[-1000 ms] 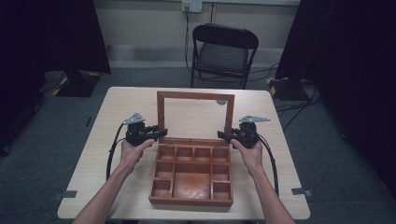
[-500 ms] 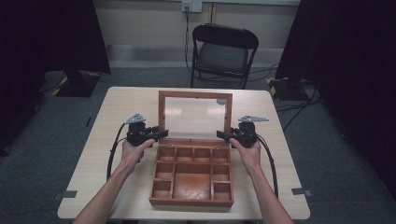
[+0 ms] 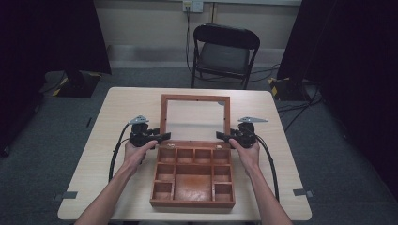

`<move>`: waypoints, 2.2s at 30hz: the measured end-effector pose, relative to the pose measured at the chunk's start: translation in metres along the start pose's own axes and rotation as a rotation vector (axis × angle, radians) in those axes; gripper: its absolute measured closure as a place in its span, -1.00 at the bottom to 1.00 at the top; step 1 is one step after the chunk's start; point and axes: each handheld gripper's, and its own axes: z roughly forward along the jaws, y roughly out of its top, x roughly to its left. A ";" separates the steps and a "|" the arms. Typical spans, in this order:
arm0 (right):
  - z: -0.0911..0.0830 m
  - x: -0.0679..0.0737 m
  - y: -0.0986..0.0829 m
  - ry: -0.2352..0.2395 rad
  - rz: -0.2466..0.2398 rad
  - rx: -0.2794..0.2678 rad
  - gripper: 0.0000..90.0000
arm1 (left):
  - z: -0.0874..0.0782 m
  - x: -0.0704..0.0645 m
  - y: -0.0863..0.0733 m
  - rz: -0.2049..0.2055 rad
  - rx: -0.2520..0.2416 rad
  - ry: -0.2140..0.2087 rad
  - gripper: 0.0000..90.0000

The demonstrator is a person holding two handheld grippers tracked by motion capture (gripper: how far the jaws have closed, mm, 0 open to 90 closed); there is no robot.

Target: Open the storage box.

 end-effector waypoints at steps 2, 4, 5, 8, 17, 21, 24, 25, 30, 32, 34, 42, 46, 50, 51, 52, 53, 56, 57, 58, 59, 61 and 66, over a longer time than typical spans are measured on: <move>0.002 -0.001 -0.001 -0.002 0.004 0.008 -0.14 | 0.001 0.001 -0.001 -0.011 0.009 -0.009 -0.08; 0.004 -0.003 -0.002 0.002 0.013 0.014 -0.17 | 0.002 0.003 -0.002 -0.020 0.022 -0.016 -0.13; 0.005 -0.004 -0.003 0.006 0.019 0.016 -0.18 | 0.002 0.003 -0.002 -0.028 0.023 -0.025 -0.16; 0.008 -0.004 -0.005 0.001 0.027 0.028 -0.28 | 0.002 0.005 -0.004 -0.032 0.042 -0.025 -0.18; 0.014 -0.006 -0.008 0.001 0.060 0.061 -0.41 | 0.005 0.009 -0.010 -0.075 0.064 -0.037 -0.31; 0.015 -0.007 -0.009 0.002 0.073 0.075 -0.46 | 0.006 0.009 -0.011 -0.081 0.066 -0.029 -0.36; 0.016 -0.007 -0.010 -0.024 0.070 0.095 -0.50 | 0.008 0.012 -0.013 -0.120 0.076 -0.049 -0.40; 0.016 -0.008 -0.010 -0.019 0.077 0.098 -0.50 | 0.008 0.013 -0.014 -0.126 0.075 -0.051 -0.41; 0.017 -0.011 -0.012 -0.014 0.123 0.118 -0.53 | 0.007 0.008 -0.011 -0.070 0.079 0.000 -0.41; 0.017 -0.011 -0.012 -0.015 0.124 0.120 -0.53 | 0.007 0.008 -0.011 -0.067 0.088 -0.003 -0.42; 0.018 -0.011 -0.012 -0.018 0.123 0.121 -0.53 | 0.007 0.009 -0.011 -0.076 0.088 -0.012 -0.43; 0.011 -0.010 -0.009 -0.044 0.106 0.114 -0.48 | 0.002 0.009 -0.012 -0.082 0.078 0.000 -0.46; 0.003 -0.007 -0.007 -0.051 0.085 0.108 -0.48 | -0.008 0.006 -0.010 -0.076 0.067 0.009 -0.52; -0.007 -0.002 -0.003 -0.053 0.060 0.102 -0.46 | -0.021 0.005 -0.010 -0.055 0.064 0.039 -0.55; -0.009 -0.001 -0.003 -0.056 0.059 0.100 -0.46 | -0.024 0.006 -0.010 -0.056 0.065 0.041 -0.55; -0.011 0.000 -0.003 -0.057 0.055 0.099 -0.46 | -0.028 0.007 -0.012 -0.062 0.067 0.040 -0.55; -0.015 0.001 -0.004 -0.055 0.048 0.100 -0.46 | -0.030 0.007 -0.013 -0.058 0.074 0.045 -0.55; -0.022 0.003 -0.006 -0.060 0.043 0.104 -0.48 | -0.039 0.007 -0.015 -0.043 0.079 0.055 -0.55; -0.027 0.002 -0.007 -0.057 0.047 0.095 -0.49 | -0.041 0.007 -0.016 -0.041 0.080 0.055 -0.55; -0.030 0.001 -0.008 -0.058 0.052 0.087 -0.50 | -0.045 0.007 -0.017 -0.030 0.081 0.058 -0.55; -0.035 0.001 -0.008 -0.056 0.059 0.076 -0.53 | -0.048 0.007 -0.017 -0.026 0.085 0.062 -0.56; -0.043 0.000 -0.010 -0.059 0.063 0.063 -0.55 | -0.055 0.007 -0.019 -0.008 0.094 0.073 -0.57; -0.066 0.006 -0.017 -0.090 0.035 0.067 -0.57 | -0.070 0.010 -0.025 -0.008 0.093 0.086 -0.61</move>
